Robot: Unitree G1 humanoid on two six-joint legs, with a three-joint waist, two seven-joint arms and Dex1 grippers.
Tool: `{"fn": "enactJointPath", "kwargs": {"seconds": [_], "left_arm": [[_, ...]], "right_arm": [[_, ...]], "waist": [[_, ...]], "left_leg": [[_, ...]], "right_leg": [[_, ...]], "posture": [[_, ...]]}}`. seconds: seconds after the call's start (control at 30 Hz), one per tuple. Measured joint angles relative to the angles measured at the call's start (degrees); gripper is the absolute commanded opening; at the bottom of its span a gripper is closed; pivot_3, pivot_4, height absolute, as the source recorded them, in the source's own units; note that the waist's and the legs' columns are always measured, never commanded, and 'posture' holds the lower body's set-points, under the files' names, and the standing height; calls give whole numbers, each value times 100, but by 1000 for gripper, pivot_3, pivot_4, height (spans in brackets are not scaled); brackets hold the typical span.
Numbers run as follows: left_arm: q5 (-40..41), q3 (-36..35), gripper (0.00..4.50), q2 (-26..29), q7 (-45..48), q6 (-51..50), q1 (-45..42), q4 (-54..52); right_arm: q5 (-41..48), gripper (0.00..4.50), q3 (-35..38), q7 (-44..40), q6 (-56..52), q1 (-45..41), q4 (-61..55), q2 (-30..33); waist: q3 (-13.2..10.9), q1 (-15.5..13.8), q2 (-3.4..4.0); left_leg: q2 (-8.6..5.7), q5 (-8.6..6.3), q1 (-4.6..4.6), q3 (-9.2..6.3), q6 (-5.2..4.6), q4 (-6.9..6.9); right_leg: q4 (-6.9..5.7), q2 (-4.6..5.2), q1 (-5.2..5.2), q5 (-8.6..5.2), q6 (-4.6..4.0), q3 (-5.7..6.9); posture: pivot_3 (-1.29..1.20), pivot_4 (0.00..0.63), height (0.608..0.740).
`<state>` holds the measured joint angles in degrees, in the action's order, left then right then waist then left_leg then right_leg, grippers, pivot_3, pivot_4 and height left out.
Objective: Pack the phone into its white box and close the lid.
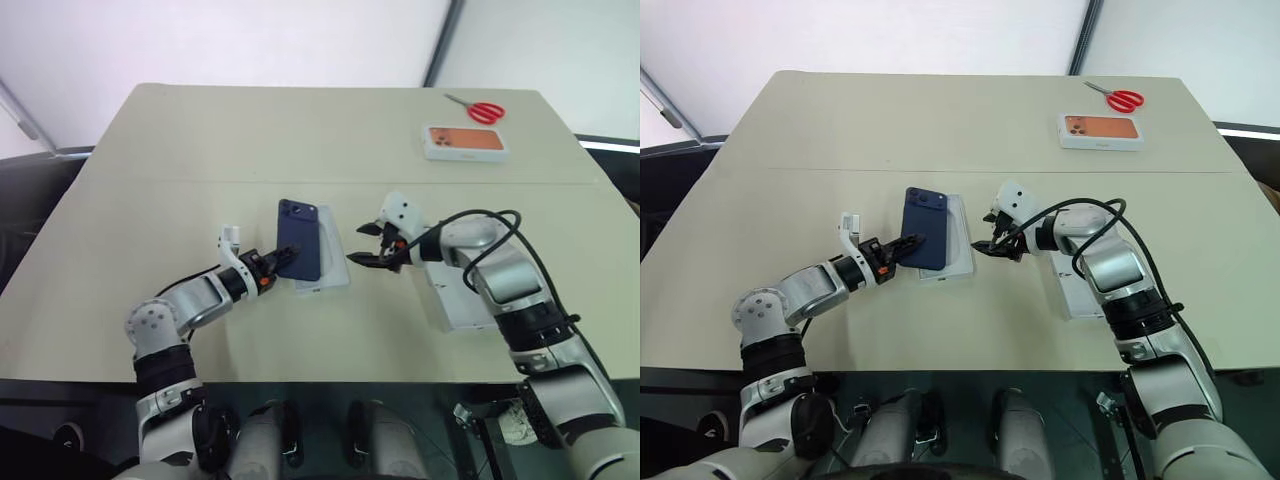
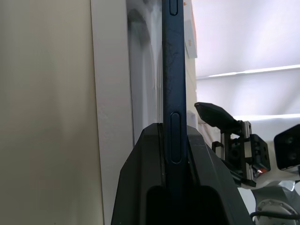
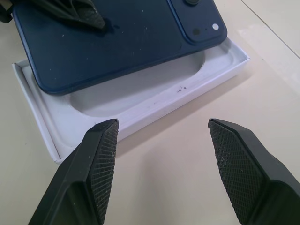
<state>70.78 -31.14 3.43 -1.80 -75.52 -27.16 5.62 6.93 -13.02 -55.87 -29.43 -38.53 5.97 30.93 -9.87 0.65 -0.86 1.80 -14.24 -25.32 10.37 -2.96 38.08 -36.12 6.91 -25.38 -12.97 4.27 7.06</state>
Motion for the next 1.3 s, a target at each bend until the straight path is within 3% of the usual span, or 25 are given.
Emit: {"fn": "enactJointPath", "kwargs": {"seconds": [0.2,0.77,1.17,1.23,1.27,1.3], "left_arm": [[296,132,4128,-4,16,6,-20,-183],[711,576,4128,732,-48,1,-3,-286],[1083,666,4128,1603,-85,149,-32,-523],[813,769,4165,1741,31,320,15,-533],[655,826,3609,1798,77,388,43,-534],[466,913,3334,1865,147,470,61,-533]], "right_arm": [[-2,3233,-9,55,7,-4,14,-62],[-7,3233,-49,139,104,-19,109,-242],[-178,3233,-122,219,351,-58,376,-269],[-221,2680,-122,277,446,-100,504,-285],[-233,2340,-119,311,477,-130,578,-284],[-254,1918,-111,354,512,-165,663,-283]], "waist": [[1,0,1],[1,15,1],[1,21,2],[1,20,2],[1,19,2],[1,16,2]], "left_leg": [[1,0,5,-4,0,4],[4,5,4,-8,-8,6],[4,5,4,-8,-6,6],[3,1,4,-6,0,6],[2,1,4,-6,1,6],[2,1,4,-6,1,6]], "right_leg": [[-1,-4,10,0,0,4],[-2,-11,11,0,1,6],[-4,-14,10,0,1,7],[-3,-16,10,0,1,10],[-3,-19,10,0,1,13],[-3,-19,10,0,1,14]], "posture": [[0,150,738],[0,150,738],[0,150,738],[0,150,738],[0,150,738],[0,150,738]]}}
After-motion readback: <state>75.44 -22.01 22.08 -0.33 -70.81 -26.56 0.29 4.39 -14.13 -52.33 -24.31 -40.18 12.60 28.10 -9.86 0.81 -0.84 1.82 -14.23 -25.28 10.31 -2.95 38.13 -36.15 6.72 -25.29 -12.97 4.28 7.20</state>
